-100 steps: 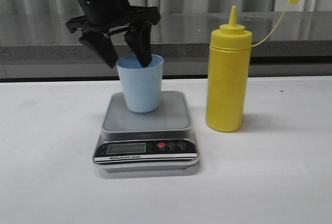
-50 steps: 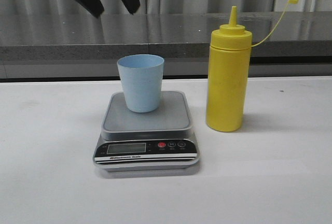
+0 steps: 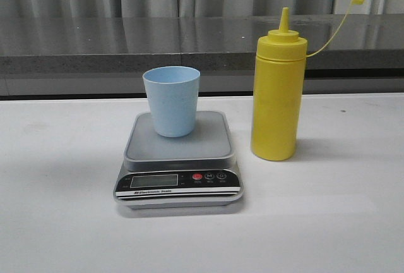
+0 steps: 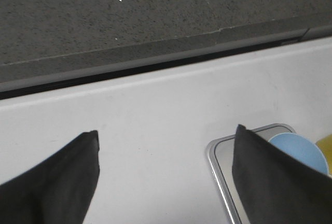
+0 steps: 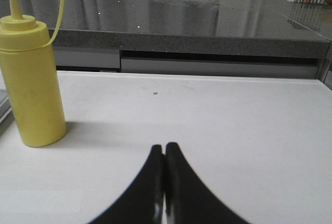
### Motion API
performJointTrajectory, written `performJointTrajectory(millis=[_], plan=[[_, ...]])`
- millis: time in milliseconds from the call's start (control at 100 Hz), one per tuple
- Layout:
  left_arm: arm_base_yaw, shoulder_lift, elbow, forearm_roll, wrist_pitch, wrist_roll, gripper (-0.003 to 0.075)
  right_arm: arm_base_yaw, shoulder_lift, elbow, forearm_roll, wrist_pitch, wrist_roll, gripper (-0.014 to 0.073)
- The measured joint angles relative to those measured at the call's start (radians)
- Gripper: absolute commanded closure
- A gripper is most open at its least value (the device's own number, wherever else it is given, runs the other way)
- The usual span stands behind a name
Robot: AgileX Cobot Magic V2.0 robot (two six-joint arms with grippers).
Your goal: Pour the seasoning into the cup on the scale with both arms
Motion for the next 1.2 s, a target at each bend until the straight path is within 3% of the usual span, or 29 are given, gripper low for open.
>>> performJointTrajectory(millis=[320,440,610,940,1200], plan=[[0.01,-0.448,0.486,0.0,-0.309,0.0,0.0218,0.0,0.0,0.0,0.0,0.0,0.0,0.066],[0.01,-0.613,0.647,-0.002,-0.389,0.0,0.0285,0.0,0.0,0.0,0.0,0.0,0.0,0.066],[0.01,-0.823,0.828,-0.002,-0.435,0.0,0.0444,0.0,0.0,0.0,0.0,0.0,0.0,0.066],[0.01,-1.135,0.998,0.013,-0.444,0.007,0.0733,0.0,0.0,0.0,0.0,0.0,0.0,0.066],[0.01,-1.244,1.029,0.05,-0.444,0.008,0.074,0.0,0.0,0.0,0.0,0.0,0.0,0.066]])
